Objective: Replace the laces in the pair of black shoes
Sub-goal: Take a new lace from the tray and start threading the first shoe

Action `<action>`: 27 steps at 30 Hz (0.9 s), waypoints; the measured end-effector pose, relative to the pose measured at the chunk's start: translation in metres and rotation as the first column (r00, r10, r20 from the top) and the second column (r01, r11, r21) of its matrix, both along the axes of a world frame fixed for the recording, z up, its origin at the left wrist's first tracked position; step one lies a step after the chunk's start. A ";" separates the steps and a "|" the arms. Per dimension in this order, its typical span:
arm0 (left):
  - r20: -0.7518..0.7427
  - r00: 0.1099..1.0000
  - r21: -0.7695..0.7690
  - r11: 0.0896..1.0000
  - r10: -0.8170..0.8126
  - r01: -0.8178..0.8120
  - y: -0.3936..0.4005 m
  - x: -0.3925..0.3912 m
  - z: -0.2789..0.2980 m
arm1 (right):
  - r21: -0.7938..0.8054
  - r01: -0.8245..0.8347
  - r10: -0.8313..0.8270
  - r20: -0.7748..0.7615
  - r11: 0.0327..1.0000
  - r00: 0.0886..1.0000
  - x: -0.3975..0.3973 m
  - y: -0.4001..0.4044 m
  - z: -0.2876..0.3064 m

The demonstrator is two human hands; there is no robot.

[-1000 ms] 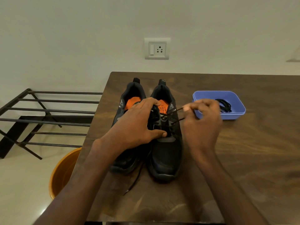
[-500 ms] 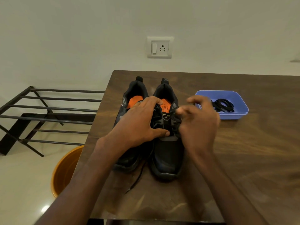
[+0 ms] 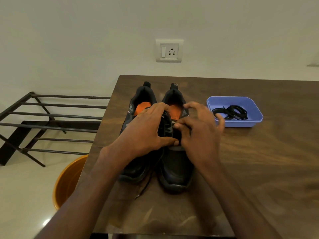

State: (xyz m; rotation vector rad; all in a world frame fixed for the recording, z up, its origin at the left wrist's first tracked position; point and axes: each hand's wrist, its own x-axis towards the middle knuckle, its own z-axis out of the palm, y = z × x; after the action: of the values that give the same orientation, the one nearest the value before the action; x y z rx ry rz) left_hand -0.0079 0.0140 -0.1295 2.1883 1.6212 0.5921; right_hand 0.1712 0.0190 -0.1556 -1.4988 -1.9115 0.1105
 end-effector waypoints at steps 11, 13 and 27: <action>-0.046 0.999 0.014 1.000 -0.023 0.023 0.000 0.001 0.002 | 0.036 -0.052 0.051 0.031 0.998 0.998 0.012 0.003 0.004; -0.083 0.996 0.050 0.998 -0.038 0.042 0.000 0.000 0.001 | -0.030 -0.075 0.078 0.093 0.997 0.993 0.003 0.002 0.001; 0.023 0.999 0.012 0.999 -0.034 0.034 -0.002 0.006 0.003 | -0.024 0.136 -0.138 -0.180 0.990 0.974 -0.022 -0.008 -0.007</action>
State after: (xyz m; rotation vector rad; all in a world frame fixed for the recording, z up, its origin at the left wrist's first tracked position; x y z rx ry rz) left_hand -0.0019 0.0121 -0.1266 2.2044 1.5694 0.6159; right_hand 0.1488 0.0106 -0.1625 -1.5674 -1.6617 0.1890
